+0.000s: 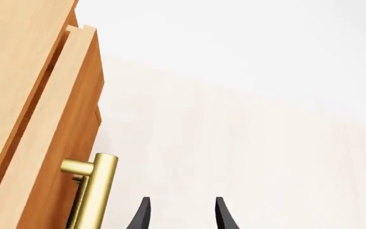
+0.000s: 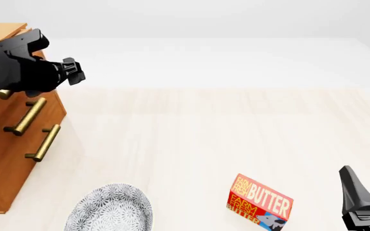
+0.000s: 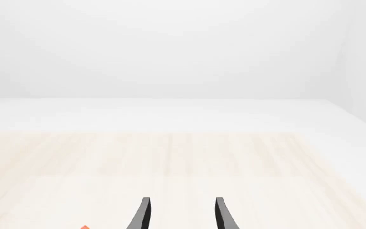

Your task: Put the chocolate pudding in the top drawer of the cabinet and close it.

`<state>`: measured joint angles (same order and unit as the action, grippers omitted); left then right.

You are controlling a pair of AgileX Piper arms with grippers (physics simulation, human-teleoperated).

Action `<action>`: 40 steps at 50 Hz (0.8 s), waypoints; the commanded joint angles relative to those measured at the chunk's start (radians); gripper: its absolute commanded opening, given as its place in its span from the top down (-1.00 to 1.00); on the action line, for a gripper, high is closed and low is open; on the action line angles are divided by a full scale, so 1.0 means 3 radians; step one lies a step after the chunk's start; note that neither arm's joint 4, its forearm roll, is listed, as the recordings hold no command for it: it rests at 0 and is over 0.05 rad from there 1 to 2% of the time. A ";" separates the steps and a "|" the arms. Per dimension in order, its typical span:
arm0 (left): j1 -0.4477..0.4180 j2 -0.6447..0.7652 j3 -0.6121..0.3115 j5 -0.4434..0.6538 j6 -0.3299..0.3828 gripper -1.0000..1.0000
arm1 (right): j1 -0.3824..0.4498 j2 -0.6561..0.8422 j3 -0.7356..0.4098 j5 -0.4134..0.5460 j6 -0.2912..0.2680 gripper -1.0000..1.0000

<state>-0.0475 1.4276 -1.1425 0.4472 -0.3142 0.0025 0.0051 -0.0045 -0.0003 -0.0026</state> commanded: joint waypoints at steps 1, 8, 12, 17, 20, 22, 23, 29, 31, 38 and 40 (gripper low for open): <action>0.0177 0.0004 0.0120 -0.0147 0.0054 -1.00 | 0.0000 0.0000 0.0000 0.0000 0.0000 -1.00; 0.0280 0.0047 0.0259 -0.0298 0.0075 -1.00 | 0.0000 0.0000 0.0000 0.0000 0.0000 -1.00; 0.0354 0.0060 0.0303 -0.0336 0.0122 -1.00 | 0.0000 0.0000 0.0000 0.0000 0.0001 -1.00; 0.0447 0.0032 0.0321 -0.0291 0.0220 -1.00 | 0.0000 0.0000 0.0000 0.0000 0.0000 -1.00; 0.0513 -0.0006 0.0371 -0.0281 0.0288 -1.00 | 0.0000 0.0000 0.0000 0.0000 0.0000 -1.00; 0.0566 -0.0034 0.0402 -0.0282 0.0322 -1.00 | 0.0000 0.0000 0.0000 0.0000 0.0000 -1.00; 0.0575 -0.0044 0.0410 -0.0281 0.0323 -1.00 | 0.0000 0.0000 0.0000 0.0000 0.0001 -1.00; 0.0629 -0.0069 0.0387 -0.0233 0.0386 -1.00 | 0.0000 0.0000 0.0000 0.0000 0.0000 -1.00; 0.0633 -0.0085 0.0349 -0.0197 0.0394 -1.00 | -0.0001 0.0000 0.0000 0.0000 0.0000 -1.00; 0.0629 -0.0138 0.0376 -0.0194 0.0395 -1.00 | 0.0000 0.0000 0.0000 0.0000 0.0000 -1.00; 0.0528 -0.0184 0.0415 -0.0215 0.0326 -1.00 | 0.0000 0.0000 0.0000 0.0000 0.0000 -1.00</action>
<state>0.0113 1.4254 -1.0492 0.3736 -0.2076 0.0025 0.0051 -0.0045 -0.0003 -0.0025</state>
